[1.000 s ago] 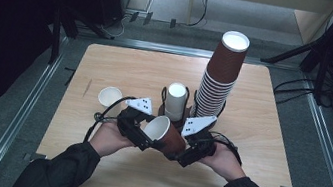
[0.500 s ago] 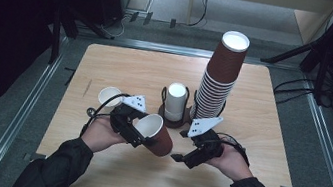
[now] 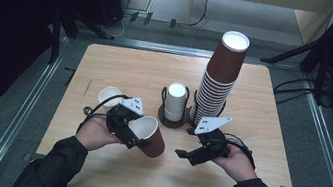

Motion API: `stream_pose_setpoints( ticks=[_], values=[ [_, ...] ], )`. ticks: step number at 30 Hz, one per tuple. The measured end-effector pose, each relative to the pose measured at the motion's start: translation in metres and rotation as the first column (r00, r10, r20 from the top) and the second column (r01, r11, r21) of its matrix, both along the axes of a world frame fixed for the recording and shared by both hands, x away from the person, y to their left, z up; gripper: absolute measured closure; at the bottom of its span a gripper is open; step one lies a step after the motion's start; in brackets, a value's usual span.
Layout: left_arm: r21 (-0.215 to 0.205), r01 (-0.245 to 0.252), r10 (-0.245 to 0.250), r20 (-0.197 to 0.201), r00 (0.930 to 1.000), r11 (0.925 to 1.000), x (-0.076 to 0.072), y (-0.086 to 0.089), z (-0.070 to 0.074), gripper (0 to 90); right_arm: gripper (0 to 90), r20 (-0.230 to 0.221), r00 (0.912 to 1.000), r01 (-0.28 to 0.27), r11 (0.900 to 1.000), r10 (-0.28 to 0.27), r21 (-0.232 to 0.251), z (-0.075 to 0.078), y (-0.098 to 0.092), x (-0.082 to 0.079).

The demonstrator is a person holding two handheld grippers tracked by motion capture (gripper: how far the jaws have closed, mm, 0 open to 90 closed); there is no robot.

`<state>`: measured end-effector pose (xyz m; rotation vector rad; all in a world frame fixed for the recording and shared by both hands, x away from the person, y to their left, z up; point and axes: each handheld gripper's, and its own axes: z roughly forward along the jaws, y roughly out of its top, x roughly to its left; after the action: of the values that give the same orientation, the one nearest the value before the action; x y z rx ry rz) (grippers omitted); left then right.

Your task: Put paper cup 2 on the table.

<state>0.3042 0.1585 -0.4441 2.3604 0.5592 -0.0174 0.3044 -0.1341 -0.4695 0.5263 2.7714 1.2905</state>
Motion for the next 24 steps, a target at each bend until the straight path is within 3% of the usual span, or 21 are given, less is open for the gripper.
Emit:
stream_pose_setpoints(
  ticks=[4,9,21,24],
  values=[
    [0.028,-0.013,0.013,0.018,0.9998,0.9995,-0.001,0.005,0.001,9.8,17.2,0.015,0.9995,0.028,1.0,-0.028,-0.012,0.0,-0.006,0.003],
    [0.048,-0.036,0.036,0.012,0.9993,0.9982,-0.001,0.015,-0.001,9.7,17.2,0.026,0.9973,0.069,0.998,-0.068,-0.014,0.002,-0.015,0.006],
    [0.07,-0.085,0.086,-0.007,0.9963,0.9939,-0.006,0.039,0.0,9.7,17.8,0.036,0.9951,0.093,0.995,-0.092,-0.036,0.002,-0.021,0.015],
    [0.082,-0.097,0.097,0.007,0.9952,0.9918,-0.007,0.047,0.002,9.7,17.9,0.033,0.9949,0.097,0.995,-0.096,-0.036,0.002,-0.022,0.017]
  ],
)
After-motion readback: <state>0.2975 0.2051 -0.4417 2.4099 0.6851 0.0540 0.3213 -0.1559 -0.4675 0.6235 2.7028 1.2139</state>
